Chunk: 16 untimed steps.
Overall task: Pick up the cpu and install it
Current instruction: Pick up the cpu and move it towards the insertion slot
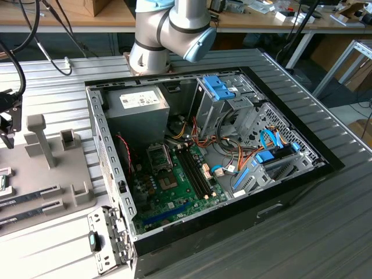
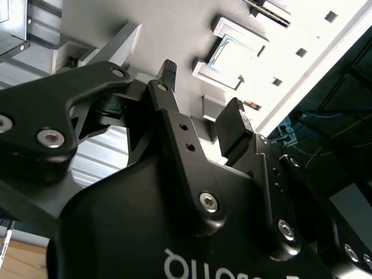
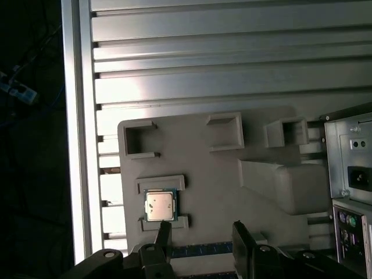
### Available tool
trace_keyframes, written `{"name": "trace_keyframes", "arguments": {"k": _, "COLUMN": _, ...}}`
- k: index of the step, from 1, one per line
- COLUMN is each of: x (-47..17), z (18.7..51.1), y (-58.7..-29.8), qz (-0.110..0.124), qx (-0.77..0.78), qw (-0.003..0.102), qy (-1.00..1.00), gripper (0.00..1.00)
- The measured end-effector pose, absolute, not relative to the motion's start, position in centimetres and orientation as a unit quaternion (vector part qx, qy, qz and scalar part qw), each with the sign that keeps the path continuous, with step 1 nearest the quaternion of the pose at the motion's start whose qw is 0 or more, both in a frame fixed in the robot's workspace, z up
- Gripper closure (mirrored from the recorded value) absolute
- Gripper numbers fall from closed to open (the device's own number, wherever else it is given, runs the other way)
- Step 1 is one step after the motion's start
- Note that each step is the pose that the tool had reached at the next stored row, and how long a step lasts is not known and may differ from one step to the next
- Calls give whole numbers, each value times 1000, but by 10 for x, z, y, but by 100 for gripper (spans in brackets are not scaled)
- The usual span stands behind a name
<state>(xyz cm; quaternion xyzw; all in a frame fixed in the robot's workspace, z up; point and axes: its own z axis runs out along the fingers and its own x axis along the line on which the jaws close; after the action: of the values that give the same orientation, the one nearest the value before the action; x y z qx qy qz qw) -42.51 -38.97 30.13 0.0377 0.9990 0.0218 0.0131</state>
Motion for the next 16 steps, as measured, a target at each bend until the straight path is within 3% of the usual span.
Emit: {"name": "trace_keyframes", "arguments": {"k": 16, "x": -425, "z": 295, "y": -390, "qz": 22, "qx": 38, "qw": 13, "qy": 999, "gripper": 46}}
